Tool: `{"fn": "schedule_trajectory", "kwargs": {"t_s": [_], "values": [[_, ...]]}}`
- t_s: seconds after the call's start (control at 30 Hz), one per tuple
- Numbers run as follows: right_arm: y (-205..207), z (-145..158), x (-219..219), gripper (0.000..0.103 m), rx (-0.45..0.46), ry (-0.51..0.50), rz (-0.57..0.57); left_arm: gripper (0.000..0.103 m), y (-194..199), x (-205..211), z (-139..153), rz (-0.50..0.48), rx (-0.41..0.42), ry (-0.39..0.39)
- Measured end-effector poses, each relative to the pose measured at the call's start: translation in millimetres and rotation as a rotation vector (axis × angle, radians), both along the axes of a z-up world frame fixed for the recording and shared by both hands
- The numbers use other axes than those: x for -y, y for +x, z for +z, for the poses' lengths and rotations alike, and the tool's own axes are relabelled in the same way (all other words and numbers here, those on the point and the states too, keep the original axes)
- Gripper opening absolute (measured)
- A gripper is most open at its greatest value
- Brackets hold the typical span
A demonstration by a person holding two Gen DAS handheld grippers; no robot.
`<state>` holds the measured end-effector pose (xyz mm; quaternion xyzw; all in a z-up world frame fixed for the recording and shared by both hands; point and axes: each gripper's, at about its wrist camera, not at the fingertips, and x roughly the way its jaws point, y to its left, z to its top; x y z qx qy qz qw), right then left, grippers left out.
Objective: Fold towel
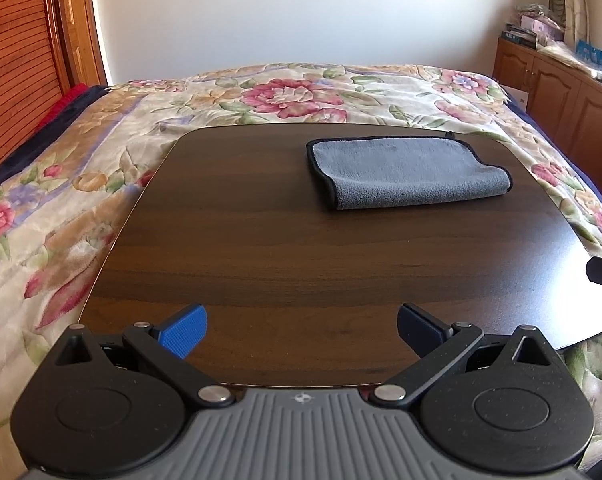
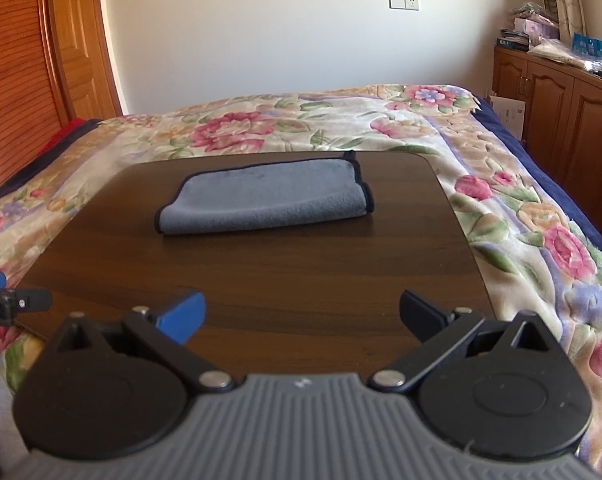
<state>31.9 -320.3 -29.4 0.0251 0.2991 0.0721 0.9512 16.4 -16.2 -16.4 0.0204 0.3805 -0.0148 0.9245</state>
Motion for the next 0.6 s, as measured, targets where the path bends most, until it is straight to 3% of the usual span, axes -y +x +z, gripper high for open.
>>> {"fn": "schedule_trajectory", "kwargs": {"t_s": [0.6], "values": [[1.4,-1.7,2.0,0.103,-0.003,0.002,-0.002,0.1,-0.5,-0.6,2.1,0.004,0.007,-0.001]]}}
